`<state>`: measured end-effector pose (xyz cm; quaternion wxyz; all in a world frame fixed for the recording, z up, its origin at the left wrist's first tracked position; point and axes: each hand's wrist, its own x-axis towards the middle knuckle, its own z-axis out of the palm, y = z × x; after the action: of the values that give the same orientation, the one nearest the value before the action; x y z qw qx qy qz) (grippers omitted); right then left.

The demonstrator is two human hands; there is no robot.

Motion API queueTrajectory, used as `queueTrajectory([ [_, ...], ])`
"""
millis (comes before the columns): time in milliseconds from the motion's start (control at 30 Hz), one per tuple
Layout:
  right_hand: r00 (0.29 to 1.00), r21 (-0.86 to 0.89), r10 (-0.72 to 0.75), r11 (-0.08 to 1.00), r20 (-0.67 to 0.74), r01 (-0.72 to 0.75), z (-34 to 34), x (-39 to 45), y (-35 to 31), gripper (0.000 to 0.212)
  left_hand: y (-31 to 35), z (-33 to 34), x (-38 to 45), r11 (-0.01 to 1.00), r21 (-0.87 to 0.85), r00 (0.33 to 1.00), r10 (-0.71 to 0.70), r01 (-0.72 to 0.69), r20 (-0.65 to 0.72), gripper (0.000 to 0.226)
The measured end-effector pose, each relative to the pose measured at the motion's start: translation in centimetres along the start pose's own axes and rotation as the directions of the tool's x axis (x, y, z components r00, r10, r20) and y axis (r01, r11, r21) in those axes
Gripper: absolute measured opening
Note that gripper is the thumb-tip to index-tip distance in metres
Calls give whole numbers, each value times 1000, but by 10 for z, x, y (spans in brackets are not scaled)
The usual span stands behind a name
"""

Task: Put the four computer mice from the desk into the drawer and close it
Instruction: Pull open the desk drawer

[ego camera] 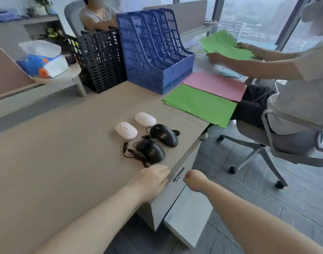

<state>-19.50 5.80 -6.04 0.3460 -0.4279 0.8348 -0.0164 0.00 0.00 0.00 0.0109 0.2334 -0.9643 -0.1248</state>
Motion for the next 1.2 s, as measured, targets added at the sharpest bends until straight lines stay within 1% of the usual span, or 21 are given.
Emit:
queueTrajectory([
  [33, 1000, 10, 20, 1000, 22, -20, 9, 7, 1, 38, -3, 5, -1, 1000, -15, 1000, -7, 7, -9, 63],
  [133, 993, 136, 119, 983, 19, -121, 25, 21, 0, 39, -10, 20, -3, 998, -1, 983, 61, -62, -175, 51],
  [167, 994, 118, 105, 987, 22, -107, 33, 31, 3, 41, -12, 26, -3, 998, -8, 971, 66, -70, -228, 47],
  [233, 999, 7, -33, 999, -43, 33, 50, 46, 6, 44, -10, 34, -4, 997, 21, 952, 80, -77, -297, 45],
  [267, 999, -14, -33, 999, -40, 32, 55, 51, 5, 45, -8, 34, -5, 997, 32, 944, 76, -70, -321, 45],
  [300, 996, 29, -72, 997, -48, 73, 59, 59, 8, 46, -7, 36, -5, 996, 53, 939, 80, -66, -335, 45],
  [333, 998, 194, -57, 979, -32, 62, 60, 56, 9, 45, -8, 37, -5, 995, 85, 934, 86, -60, -348, 45],
  [367, 999, 422, 25, 906, -26, -12, 56, 56, 4, 39, -7, 38, -5, 993, 105, 935, 85, -51, -345, 45],
  [400, 999, 587, 52, 809, -16, -32, 56, 49, 1, 29, -6, 37, -7, 992, 119, 940, 70, -31, -335, 46],
  [433, 999, 630, 31, 776, -7, -20, 59, 45, 4, 20, -5, 38, -8, 990, 136, 938, 66, -20, -339, 46],
  [467, 999, 696, 54, 717, 11, -46, 59, 38, 6, 15, -4, 38, -9, 989, 149, 942, 63, -14, -330, 46],
  [533, 994, 737, 76, 667, 77, -108, 61, 35, 11, 13, 1, 36, -11, 987, 159, 956, 41, 6, -292, 46],
  [700, 994, 762, 81, 637, 79, -113, 60, 35, 8, 13, 8, 34, -13, 978, 205, 968, 21, 32, -250, 50],
  [800, 996, 729, 42, 679, 80, -87, 64, 38, 10, 19, 10, 34, -14, 972, 224, 974, -17, 69, -226, 52],
  [933, 997, 776, 46, 626, 57, -73, 64, 37, 15, 15, 10, 37, -13, 968, 234, 978, -35, 84, -208, 55],
  [1033, 997, 733, 58, 677, 42, -70, 60, 34, 28, 14, 11, 39, -13, 966, 240, 975, -38, 91, -218, 56],
  [1067, 995, 701, 71, 707, 67, -98, 59, 30, 33, 18, 12, 40, -12, 966, 240, 973, -44, 100, -226, 54],
  [1100, 995, 638, 93, 763, 45, -100, 58, 26, 40, 24, 15, 40, -11, 965, 239, 969, -54, 113, -241, 53],
  [1133, 993, 530, 105, 846, -50, -63, 57, 23, 46, 29, 18, 39, -10, 962, 240, 965, -66, 129, -252, 53],
  [1167, 974, 386, 81, 923, -213, 8, 55, 21, 52, 34, 21, 38, -8, 959, 244, 963, -82, 146, -256, 53],
  [1200, 917, 253, -4, 961, -398, 114, 52, 17, 54, 39, 25, 36, -7, 955, 246, 963, -103, 166, -248, 53],
])
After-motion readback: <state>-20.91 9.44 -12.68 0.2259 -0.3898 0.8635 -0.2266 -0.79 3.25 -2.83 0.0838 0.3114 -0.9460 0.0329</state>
